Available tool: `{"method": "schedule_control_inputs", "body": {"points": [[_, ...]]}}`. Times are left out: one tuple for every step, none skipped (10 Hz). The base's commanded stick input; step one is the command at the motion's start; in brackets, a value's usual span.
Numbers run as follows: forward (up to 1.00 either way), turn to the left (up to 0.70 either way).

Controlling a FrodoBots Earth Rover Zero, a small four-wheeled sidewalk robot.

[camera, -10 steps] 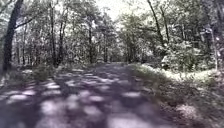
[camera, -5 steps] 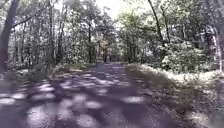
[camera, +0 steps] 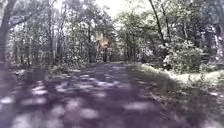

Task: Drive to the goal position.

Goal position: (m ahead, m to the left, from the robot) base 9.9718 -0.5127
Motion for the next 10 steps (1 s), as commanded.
{"method": "schedule_control_inputs", "body": {"points": [[0.45,-0.27],[0.45,-0.27],[0.45,-0.27],[0.45,-0.27],[0.45,-0.27],[0.45,-0.23],[0.45,-0.14],[0.45,-0.06],[0.45,0.00],[0.45,0.00]]}}
